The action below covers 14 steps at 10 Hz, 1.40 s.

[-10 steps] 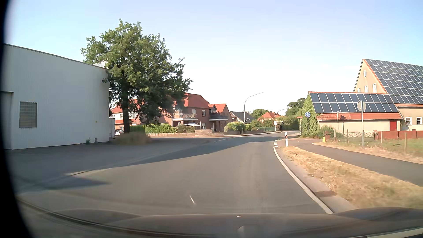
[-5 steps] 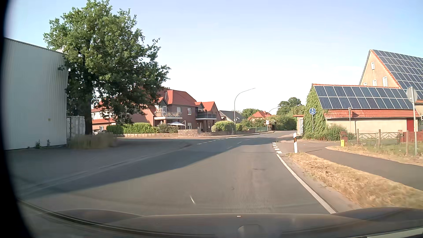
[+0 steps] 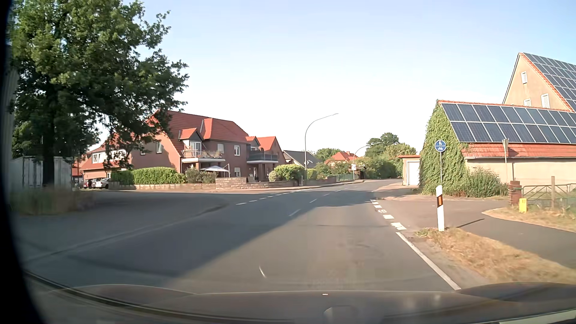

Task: Follow the waypoints while adhering to traffic rules and regulations

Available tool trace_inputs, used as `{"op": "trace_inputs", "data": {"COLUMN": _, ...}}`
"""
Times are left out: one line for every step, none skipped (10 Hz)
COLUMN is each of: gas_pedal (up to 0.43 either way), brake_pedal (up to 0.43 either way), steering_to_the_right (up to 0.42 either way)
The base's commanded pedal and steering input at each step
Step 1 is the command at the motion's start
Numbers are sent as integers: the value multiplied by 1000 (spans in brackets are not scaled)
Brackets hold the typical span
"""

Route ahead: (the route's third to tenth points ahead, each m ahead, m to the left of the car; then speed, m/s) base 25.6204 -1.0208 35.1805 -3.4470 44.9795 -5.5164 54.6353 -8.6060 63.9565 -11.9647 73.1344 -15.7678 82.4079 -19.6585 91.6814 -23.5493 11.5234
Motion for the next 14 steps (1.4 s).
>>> {"op": "trace_inputs", "data": {"gas_pedal": 138, "brake_pedal": 6, "steering_to_the_right": 36}}
{"op": "trace_inputs", "data": {"gas_pedal": 138, "brake_pedal": 6, "steering_to_the_right": 36}}
{"op": "trace_inputs", "data": {"gas_pedal": 138, "brake_pedal": 6, "steering_to_the_right": 37}}
{"op": "trace_inputs", "data": {"gas_pedal": 138, "brake_pedal": 6, "steering_to_the_right": 36}}
{"op": "trace_inputs", "data": {"gas_pedal": 157, "brake_pedal": 6, "steering_to_the_right": 37}}
{"op": "trace_inputs", "data": {"gas_pedal": 157, "brake_pedal": 6, "steering_to_the_right": 35}}
{"op": "trace_inputs", "data": {"gas_pedal": 157, "brake_pedal": 6, "steering_to_the_right": 35}}
{"op": "trace_inputs", "data": {"gas_pedal": 157, "brake_pedal": 6, "steering_to_the_right": 35}}
{"op": "trace_inputs", "data": {"gas_pedal": 169, "brake_pedal": 6, "steering_to_the_right": 33}}
{"op": "trace_inputs", "data": {"gas_pedal": 189, "brake_pedal": 6, "steering_to_the_right": 30}}
{"op": "trace_inputs", "data": {"gas_pedal": 189, "brake_pedal": 6, "steering_to_the_right": 28}}
{"op": "trace_inputs", "data": {"gas_pedal": 189, "brake_pedal": 6, "steering_to_the_right": 27}}
{"op": "trace_inputs", "data": {"gas_pedal": 197, "brake_pedal": 6, "steering_to_the_right": 27}}
{"op": "trace_inputs", "data": {"gas_pedal": 197, "brake_pedal": 6, "steering_to_the_right": 26}}
